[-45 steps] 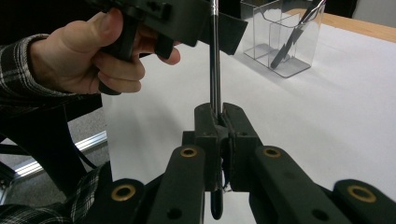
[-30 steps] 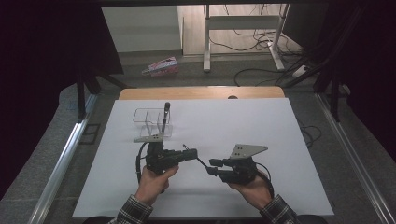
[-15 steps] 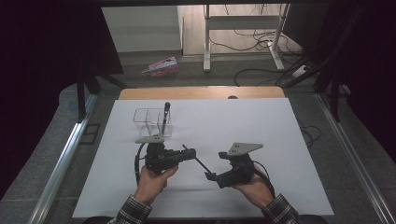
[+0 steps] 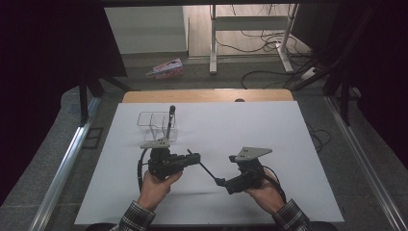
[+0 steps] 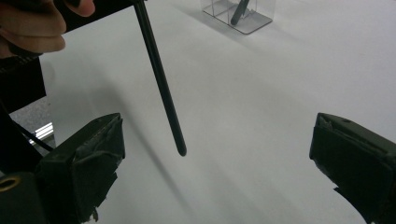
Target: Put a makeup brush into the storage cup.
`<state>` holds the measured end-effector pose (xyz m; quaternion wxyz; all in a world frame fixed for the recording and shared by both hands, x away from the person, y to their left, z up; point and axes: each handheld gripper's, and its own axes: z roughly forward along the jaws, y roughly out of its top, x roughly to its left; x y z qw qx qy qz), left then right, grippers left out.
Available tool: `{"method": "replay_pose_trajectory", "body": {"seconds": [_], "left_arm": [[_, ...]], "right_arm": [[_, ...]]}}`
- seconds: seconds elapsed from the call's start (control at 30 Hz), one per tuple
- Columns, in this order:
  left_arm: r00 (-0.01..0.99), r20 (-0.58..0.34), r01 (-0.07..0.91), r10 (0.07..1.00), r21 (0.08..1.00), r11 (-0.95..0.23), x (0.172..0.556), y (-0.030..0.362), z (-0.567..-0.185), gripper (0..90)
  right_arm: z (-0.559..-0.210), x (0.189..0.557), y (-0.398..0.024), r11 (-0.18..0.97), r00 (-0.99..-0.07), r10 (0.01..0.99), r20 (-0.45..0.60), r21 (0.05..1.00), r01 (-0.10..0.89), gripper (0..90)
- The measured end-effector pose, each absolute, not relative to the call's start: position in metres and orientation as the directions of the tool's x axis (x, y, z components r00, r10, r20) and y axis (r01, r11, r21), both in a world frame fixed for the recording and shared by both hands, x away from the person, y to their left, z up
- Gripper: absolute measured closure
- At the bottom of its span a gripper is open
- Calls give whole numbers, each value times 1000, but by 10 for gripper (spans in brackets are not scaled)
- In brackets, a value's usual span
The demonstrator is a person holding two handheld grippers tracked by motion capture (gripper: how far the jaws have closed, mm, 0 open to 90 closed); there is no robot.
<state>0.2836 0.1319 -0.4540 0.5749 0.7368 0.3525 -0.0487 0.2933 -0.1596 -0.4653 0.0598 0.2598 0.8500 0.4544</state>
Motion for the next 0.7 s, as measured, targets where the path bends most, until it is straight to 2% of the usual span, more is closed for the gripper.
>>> {"method": "replay_pose_trajectory", "body": {"seconds": [0.7], "left_arm": [[739, -384, 538, 553, 831, -142, 280, 139, -447, 854]], "right_arm": [[-467, 296, -170, 475, -840, 526, 137, 772, 423, 22]]}}
